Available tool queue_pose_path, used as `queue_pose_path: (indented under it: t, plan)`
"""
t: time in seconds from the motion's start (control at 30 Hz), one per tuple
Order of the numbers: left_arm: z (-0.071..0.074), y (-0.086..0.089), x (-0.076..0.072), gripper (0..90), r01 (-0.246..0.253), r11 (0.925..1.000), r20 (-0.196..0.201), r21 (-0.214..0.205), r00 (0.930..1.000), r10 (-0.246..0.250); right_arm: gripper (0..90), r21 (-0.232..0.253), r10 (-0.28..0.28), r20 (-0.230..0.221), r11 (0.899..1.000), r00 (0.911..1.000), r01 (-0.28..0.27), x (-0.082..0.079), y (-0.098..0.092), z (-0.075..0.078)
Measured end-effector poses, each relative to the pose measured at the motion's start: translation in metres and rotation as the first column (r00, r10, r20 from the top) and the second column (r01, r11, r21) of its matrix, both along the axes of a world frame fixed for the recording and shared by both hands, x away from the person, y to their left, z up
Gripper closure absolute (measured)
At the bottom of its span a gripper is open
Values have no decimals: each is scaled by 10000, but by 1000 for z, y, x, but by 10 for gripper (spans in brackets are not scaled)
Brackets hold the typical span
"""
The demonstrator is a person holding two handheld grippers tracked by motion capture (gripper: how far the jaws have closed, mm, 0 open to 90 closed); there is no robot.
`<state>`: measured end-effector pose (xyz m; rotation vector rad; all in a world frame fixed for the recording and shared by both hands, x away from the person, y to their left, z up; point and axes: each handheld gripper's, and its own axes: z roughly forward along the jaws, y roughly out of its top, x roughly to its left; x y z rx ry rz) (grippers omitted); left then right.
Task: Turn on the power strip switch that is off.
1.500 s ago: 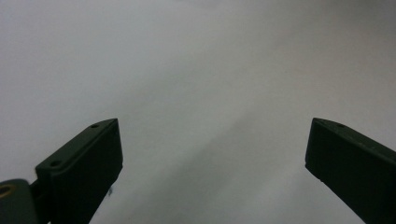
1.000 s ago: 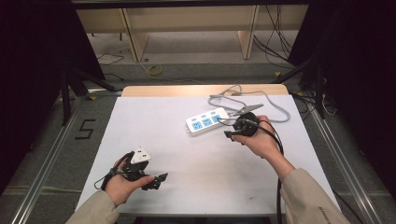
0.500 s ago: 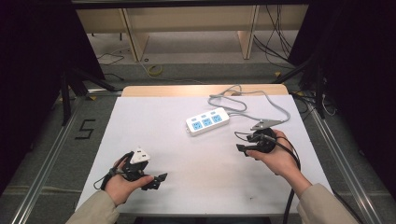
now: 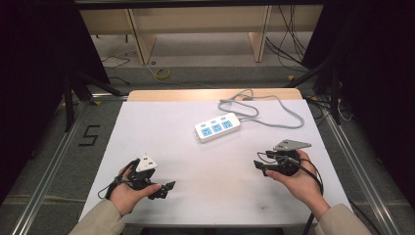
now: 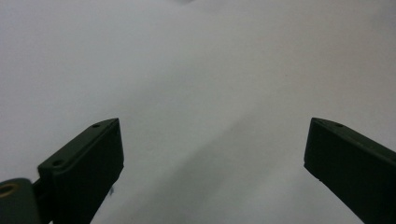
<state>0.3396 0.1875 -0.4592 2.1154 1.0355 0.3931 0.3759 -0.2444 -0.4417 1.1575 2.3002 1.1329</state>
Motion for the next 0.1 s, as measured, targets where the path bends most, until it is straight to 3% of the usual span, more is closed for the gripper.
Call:
queue_pose_path:
  t: [0.1]
  plan:
    - [0,0,-1,45,-28,10000,-9,-15,10000,28,365,110,-67,78,9999,9999,66,0,-1,0]
